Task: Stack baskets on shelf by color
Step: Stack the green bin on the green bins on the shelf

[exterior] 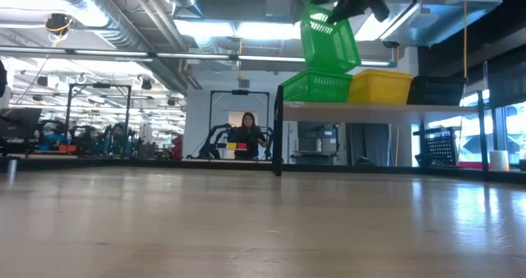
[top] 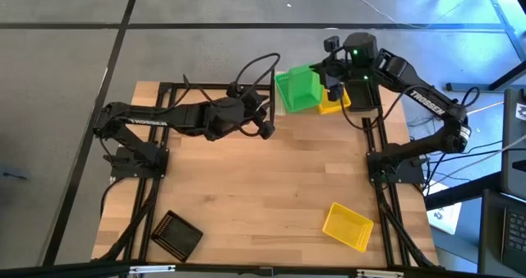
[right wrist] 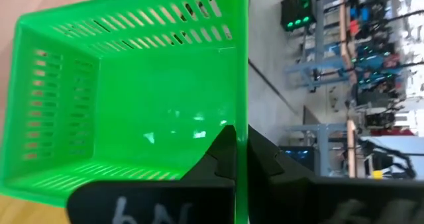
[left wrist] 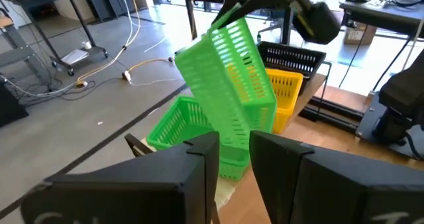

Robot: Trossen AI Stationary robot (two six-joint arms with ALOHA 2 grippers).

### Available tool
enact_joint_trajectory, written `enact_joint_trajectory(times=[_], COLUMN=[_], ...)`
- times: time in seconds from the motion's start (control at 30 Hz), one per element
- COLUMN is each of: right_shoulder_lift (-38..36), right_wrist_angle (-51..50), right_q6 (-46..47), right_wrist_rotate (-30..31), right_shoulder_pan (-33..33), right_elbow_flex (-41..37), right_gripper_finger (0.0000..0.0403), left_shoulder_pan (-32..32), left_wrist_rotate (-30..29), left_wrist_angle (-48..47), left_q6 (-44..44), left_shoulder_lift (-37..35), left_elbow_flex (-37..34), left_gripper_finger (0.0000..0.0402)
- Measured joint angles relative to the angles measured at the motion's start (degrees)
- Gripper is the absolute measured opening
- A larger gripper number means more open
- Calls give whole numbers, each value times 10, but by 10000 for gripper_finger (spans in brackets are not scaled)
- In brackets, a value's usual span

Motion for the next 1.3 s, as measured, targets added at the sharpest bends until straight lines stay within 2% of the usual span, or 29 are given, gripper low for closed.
enact_joint_trajectory(times=[0.37,0.7,1.3], right_shoulder_lift=[31,34,34], right_wrist_angle=[-3,-3,0], right_q6=[-2,-2,-2], right_wrist_rotate=[0,22,21], right_shoulder_pan=[-4,-4,-4], right_elbow_flex=[0,0,0], right_gripper_finger=[1,32,24], left_shoulder_pan=[0,0,0], left_wrist_rotate=[0,0,0], left_wrist_angle=[0,0,0], left_q6=[0,0,0], left_shoulder_lift=[0,0,1], left_elbow_flex=[0,0,0], left_gripper_finger=[77,77,77])
